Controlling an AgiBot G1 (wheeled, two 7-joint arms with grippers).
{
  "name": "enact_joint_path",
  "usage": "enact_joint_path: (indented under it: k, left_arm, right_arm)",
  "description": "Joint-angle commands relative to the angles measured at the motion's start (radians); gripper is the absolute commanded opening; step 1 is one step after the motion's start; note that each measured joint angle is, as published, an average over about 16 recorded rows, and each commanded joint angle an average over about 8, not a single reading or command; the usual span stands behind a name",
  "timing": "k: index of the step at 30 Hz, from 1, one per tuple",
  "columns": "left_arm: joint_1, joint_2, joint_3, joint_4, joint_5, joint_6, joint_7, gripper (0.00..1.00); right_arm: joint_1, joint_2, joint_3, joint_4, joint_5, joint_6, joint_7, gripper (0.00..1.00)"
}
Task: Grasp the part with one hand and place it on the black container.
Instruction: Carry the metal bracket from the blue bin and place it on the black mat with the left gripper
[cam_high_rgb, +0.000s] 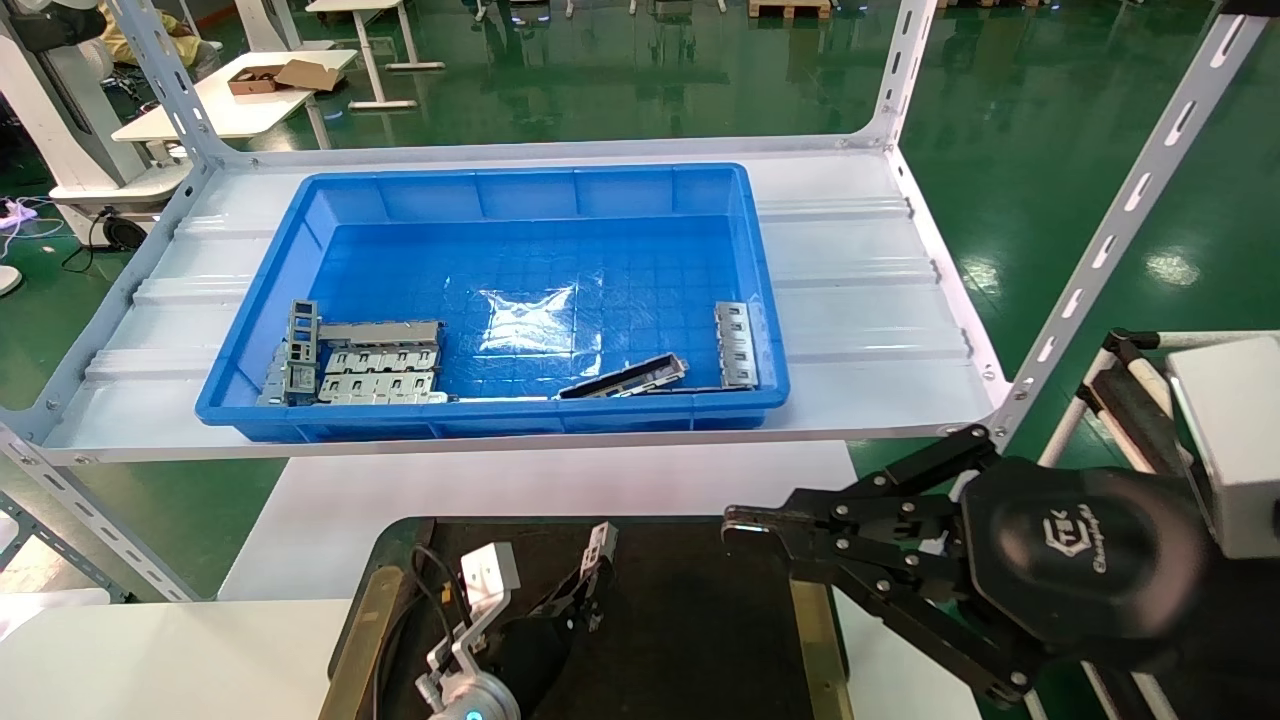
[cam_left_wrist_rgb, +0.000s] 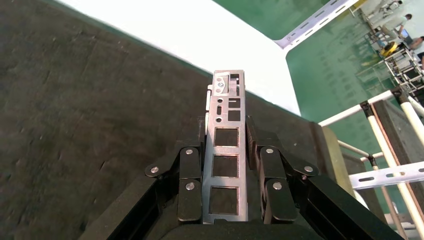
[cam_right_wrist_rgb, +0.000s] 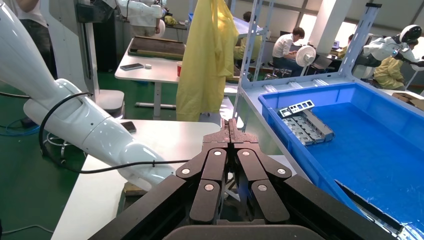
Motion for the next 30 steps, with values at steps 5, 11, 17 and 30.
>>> enact_joint_path:
  k: [5, 11, 17, 30]
  left_arm:
    - [0.006, 0.008, 0.020, 0.013, -0.033, -0.031, 0.000, 0.00]
    - [-0.003, 0.013, 0.048, 0.033, -0.074, -0.050, 0.005, 0.00]
    - [-0.012, 0.014, 0.079, 0.047, -0.120, -0.071, 0.014, 0.36]
    - [-0.033, 0.014, 0.152, 0.054, -0.235, -0.126, 0.052, 1.00]
  right_arm:
    - [0.000, 0.000, 0.000, 0.000, 0.000, 0.000, 0.000, 0.00]
    - [0.000, 0.000, 0.000, 0.000, 0.000, 0.000, 0.000, 0.00]
    - [0.000, 0.000, 0.000, 0.000, 0.000, 0.000, 0.000, 0.43]
    - [0.000, 0.000, -0.001, 0.000, 0.000, 0.000, 0.000, 1.00]
